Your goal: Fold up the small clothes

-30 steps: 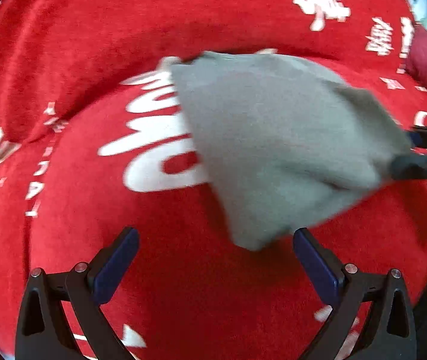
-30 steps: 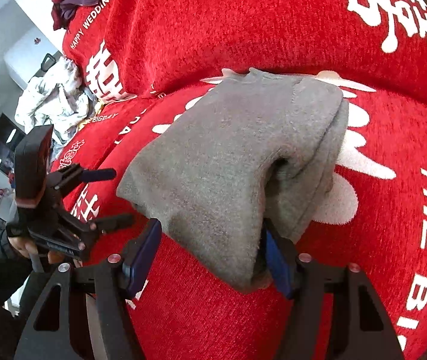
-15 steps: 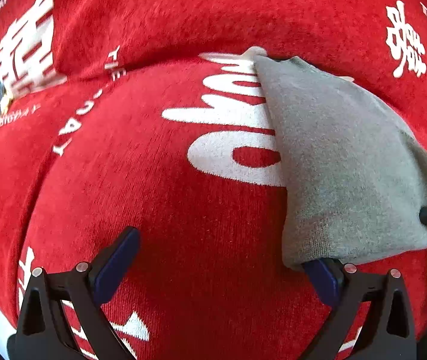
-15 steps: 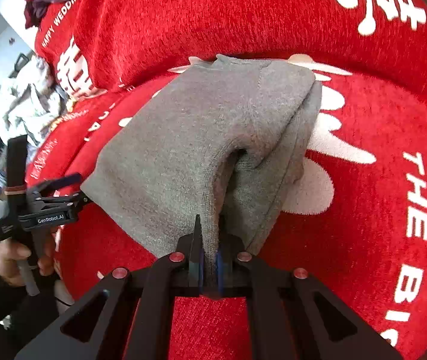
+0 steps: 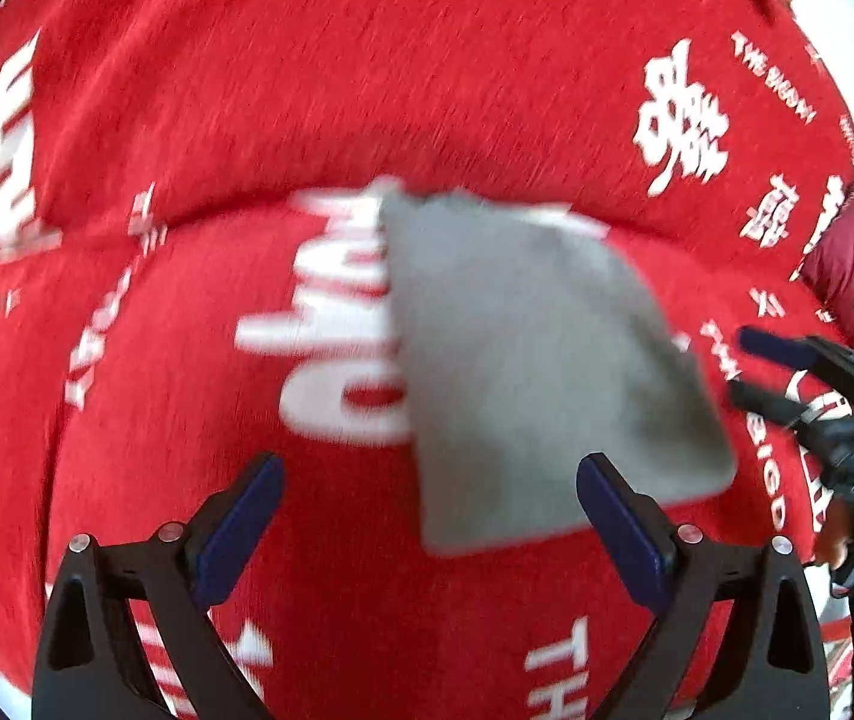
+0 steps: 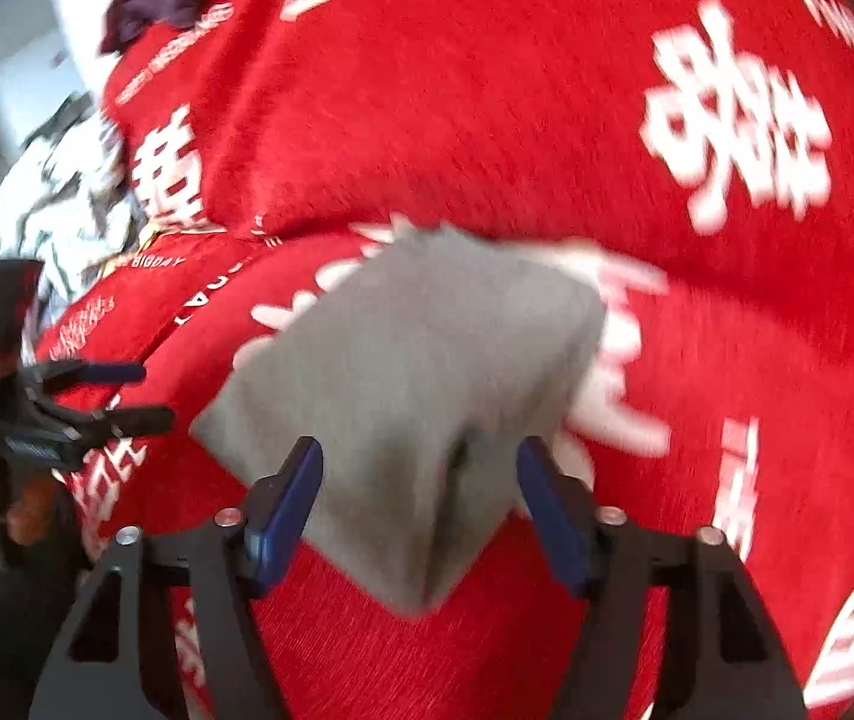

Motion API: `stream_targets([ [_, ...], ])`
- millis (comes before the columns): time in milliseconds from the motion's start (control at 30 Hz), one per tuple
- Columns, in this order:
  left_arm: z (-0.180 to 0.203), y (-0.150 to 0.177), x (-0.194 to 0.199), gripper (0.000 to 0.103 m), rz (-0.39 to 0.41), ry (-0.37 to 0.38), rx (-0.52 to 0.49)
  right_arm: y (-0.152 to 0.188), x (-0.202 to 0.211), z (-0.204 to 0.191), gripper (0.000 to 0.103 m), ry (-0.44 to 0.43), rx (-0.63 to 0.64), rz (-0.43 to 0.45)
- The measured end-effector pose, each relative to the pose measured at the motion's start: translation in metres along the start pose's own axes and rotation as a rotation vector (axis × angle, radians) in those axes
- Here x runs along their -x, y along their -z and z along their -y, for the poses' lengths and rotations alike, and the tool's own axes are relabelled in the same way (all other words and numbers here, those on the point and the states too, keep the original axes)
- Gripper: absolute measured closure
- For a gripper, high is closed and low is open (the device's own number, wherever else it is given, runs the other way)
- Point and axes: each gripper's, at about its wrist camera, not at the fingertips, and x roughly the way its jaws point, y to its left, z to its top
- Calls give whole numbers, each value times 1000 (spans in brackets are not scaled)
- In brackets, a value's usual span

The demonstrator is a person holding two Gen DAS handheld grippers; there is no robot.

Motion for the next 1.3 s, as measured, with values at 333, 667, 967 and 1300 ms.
stream_targets([
  [333,12,-8,-84,0,-148,-115,-96,7,-63,24,33,-88,-10,-99],
  [667,14,-7,-79,0,-138,-126,-128,13,-60,15,33,2,70,-121],
  [967,1,-34,-59,0,-64,-99,-90,10,-24,28,30,64,11,-111],
  [1300,-24,-58,-108,0,-187,-143,-35,-13,-81,32,22,50,-8,-186],
])
